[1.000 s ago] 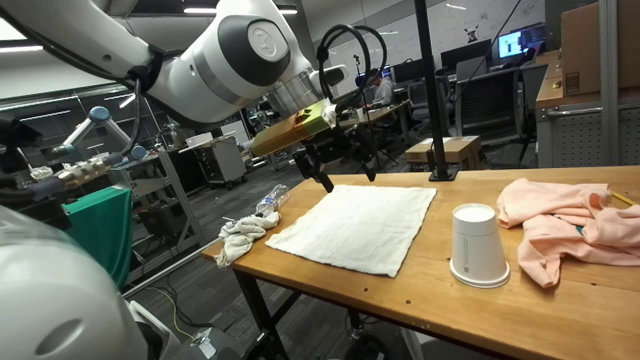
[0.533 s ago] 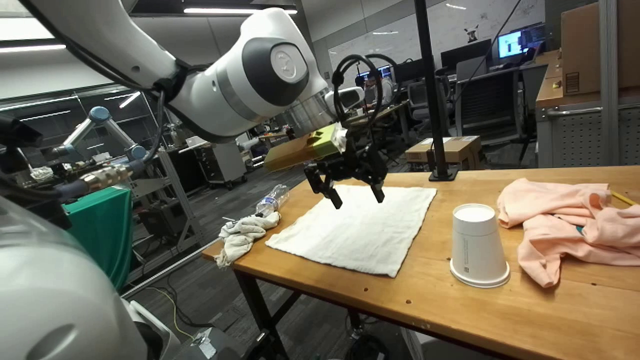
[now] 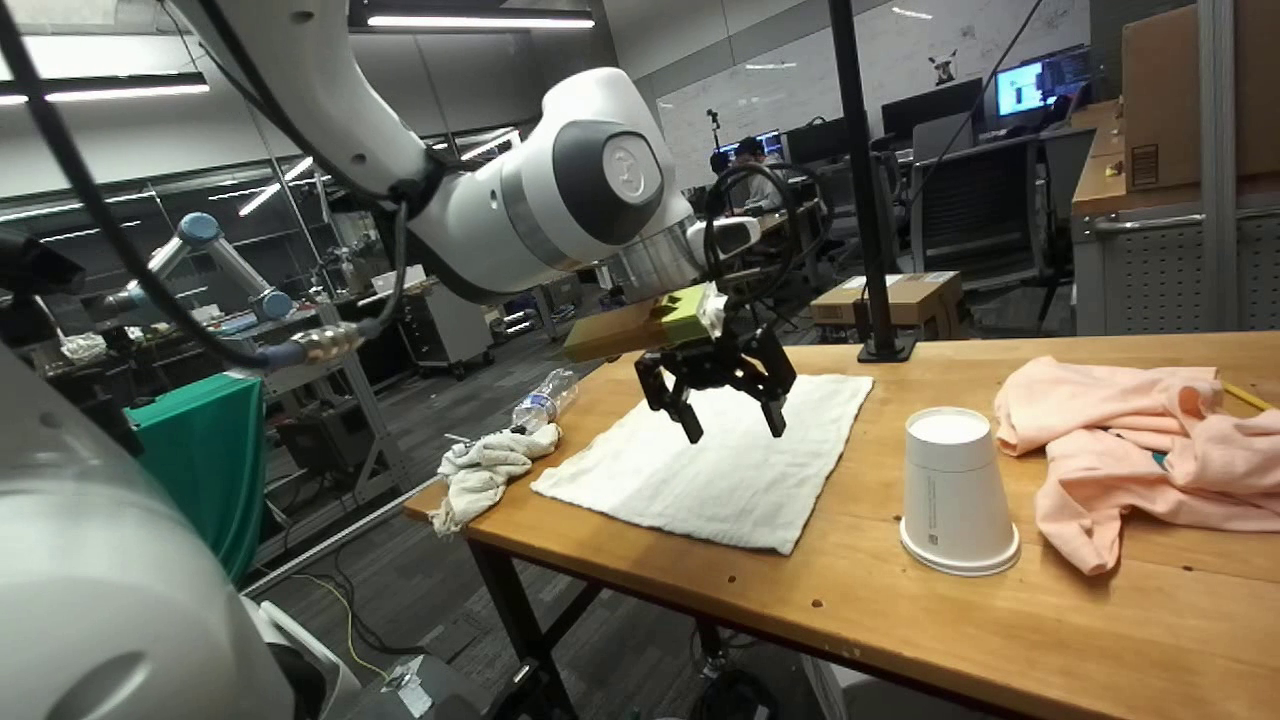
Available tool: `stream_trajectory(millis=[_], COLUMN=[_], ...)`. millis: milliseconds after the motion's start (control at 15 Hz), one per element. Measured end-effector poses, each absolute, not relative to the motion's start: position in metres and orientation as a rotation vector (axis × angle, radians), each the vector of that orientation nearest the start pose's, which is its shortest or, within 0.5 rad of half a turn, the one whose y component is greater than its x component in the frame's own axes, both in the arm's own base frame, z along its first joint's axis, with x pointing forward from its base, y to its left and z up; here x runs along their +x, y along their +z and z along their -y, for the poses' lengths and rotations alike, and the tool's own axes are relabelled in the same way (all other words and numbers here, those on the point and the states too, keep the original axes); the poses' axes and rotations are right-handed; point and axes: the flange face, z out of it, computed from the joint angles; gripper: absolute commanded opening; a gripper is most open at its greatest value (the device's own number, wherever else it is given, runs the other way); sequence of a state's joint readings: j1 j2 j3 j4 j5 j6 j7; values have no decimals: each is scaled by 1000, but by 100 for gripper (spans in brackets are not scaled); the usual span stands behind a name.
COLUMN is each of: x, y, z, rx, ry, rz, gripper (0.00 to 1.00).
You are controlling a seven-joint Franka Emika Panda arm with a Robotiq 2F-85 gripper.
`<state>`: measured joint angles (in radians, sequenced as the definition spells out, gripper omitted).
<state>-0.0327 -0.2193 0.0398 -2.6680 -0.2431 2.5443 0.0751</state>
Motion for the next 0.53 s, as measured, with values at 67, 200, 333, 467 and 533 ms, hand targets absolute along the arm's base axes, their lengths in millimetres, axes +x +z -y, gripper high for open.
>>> stream_trajectory(millis=[67,200,333,467,533], x=[423,431,439,446,449], y=[314,304,295,289,286], z=[-5,-3,3,11,16], rx=[-3280,-3277,-3275,-3274,-3273], ry=[-148,-114,-84,-61,-52], rz=[204,194,177,151,135], gripper=[100,100,100,100,100])
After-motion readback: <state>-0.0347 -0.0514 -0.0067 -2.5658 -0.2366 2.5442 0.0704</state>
